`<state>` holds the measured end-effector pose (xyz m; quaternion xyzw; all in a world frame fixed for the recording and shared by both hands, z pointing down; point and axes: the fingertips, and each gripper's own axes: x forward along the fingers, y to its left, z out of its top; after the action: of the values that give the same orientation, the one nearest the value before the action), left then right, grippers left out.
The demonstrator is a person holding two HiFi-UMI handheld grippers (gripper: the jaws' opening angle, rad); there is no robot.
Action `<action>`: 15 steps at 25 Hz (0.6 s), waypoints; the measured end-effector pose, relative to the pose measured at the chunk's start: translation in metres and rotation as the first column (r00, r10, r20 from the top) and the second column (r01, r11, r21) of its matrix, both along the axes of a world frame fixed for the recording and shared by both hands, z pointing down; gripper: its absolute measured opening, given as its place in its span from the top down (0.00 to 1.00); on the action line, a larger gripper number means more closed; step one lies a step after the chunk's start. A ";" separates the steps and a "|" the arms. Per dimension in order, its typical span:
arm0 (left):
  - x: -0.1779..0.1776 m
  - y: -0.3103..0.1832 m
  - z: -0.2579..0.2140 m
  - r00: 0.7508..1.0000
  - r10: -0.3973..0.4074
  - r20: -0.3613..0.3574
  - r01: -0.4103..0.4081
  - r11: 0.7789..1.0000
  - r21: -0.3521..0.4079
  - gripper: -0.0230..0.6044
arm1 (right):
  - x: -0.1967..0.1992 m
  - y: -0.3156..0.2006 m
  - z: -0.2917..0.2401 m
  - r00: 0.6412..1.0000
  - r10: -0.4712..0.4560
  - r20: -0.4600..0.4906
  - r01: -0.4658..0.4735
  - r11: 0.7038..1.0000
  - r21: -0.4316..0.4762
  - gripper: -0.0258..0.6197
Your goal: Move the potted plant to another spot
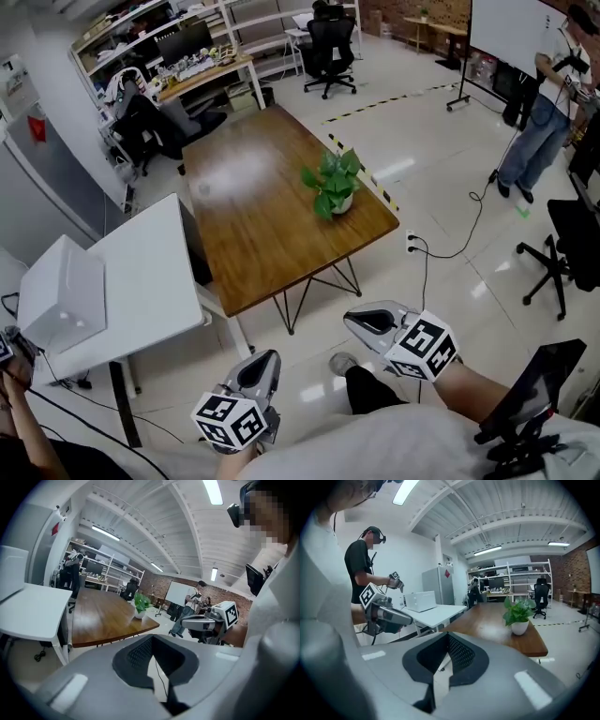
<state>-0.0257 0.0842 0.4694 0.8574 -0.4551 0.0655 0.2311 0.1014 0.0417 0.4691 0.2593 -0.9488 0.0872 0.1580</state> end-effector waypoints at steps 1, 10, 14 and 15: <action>0.000 0.012 -0.004 1.000 0.003 -0.003 -0.003 1.000 0.002 0.97 | -0.003 0.017 -0.003 1.000 -0.010 0.002 0.010 1.000 -0.017 0.95; 0.003 0.075 -0.038 0.998 -0.024 -0.055 0.026 0.999 0.039 0.97 | -0.004 0.104 -0.023 0.995 -0.099 -0.030 0.096 0.991 -0.089 0.95; 0.016 0.098 -0.034 0.998 -0.034 -0.055 0.035 0.999 0.020 0.97 | -0.001 0.129 -0.030 0.992 -0.127 0.013 0.128 0.984 -0.123 0.95; 0.021 0.103 -0.034 0.998 -0.035 -0.050 0.036 0.999 0.019 0.97 | 0.003 0.133 -0.032 0.991 -0.132 0.021 0.133 0.984 -0.119 0.95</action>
<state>-0.0046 0.1868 0.4355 0.8527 -0.4652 0.0353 0.2350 0.1040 0.1746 0.4373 0.1851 -0.9580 0.1352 0.1725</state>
